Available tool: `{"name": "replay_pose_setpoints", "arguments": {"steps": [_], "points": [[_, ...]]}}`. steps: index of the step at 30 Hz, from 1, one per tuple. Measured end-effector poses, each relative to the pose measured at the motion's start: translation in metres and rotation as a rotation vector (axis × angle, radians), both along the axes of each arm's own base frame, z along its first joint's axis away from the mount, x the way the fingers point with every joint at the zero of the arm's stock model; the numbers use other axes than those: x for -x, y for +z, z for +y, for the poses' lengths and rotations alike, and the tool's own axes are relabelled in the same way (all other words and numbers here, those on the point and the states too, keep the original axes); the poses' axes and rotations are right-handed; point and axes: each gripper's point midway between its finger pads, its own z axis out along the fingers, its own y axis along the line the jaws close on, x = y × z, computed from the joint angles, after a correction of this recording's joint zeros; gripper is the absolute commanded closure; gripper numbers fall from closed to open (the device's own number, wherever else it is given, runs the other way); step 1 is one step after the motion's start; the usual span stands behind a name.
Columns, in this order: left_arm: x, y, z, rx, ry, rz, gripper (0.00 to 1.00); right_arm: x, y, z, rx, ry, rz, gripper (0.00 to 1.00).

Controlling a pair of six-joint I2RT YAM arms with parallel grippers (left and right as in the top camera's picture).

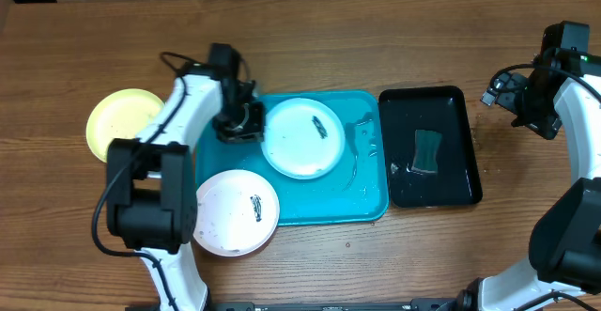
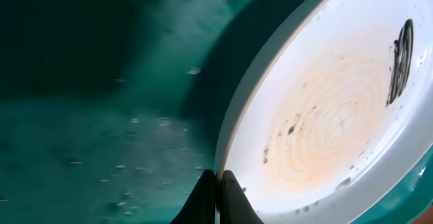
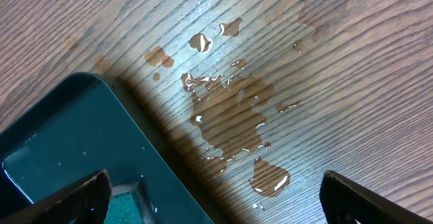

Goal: Clean dirty plates on tray and stack at the side
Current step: 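Slide the white plate right on the teal tray with the left gripper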

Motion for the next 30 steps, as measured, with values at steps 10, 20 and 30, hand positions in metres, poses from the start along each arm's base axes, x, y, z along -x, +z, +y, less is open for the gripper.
{"name": "replay_pose_setpoints", "arguments": {"steps": [10, 20, 30], "points": [[0.015, -0.004, -0.036, -0.079, -0.027, 0.014, 0.96, 0.0, 0.0, 0.0, 0.0, 0.0, 0.0, 0.0], [0.014, -0.005, -0.034, -0.109, 0.014, 0.017, 0.96, 0.0, 0.0, 0.0, 0.0, 0.0, 0.0, 0.0], [0.015, -0.006, -0.037, -0.128, 0.0, 0.008, 0.93, -0.001, 0.0, 0.001, -0.005, 0.002, -0.006, 0.0]]}}
